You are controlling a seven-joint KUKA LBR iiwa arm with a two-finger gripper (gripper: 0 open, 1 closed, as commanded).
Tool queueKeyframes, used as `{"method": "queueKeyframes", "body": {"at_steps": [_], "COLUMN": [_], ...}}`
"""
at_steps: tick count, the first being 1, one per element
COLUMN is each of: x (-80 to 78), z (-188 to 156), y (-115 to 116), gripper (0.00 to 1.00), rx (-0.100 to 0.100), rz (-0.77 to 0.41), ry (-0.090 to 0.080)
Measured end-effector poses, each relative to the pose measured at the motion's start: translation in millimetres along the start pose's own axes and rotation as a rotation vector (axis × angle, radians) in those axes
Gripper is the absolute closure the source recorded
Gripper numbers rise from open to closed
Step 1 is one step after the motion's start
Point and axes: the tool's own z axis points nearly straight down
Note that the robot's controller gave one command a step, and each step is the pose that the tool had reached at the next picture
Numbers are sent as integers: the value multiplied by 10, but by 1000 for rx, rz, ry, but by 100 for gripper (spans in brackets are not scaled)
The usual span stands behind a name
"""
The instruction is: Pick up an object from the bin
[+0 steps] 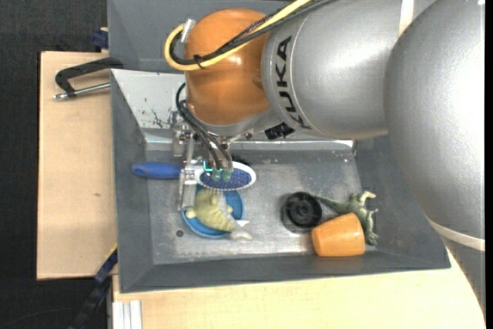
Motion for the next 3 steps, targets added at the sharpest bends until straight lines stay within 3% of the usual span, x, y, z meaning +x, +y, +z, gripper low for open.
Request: {"method": "queueKeyframes", "body": {"at_steps": [1, 2, 3], "x": [-270, -294, -363], "z": [1018, 959, -627], "y": [-605, -574, -685], "gripper": [0, 100, 100], "rx": [1, -3, -3], "rz": [-48, -50, -77], "ry": [0, -12, -21]}}
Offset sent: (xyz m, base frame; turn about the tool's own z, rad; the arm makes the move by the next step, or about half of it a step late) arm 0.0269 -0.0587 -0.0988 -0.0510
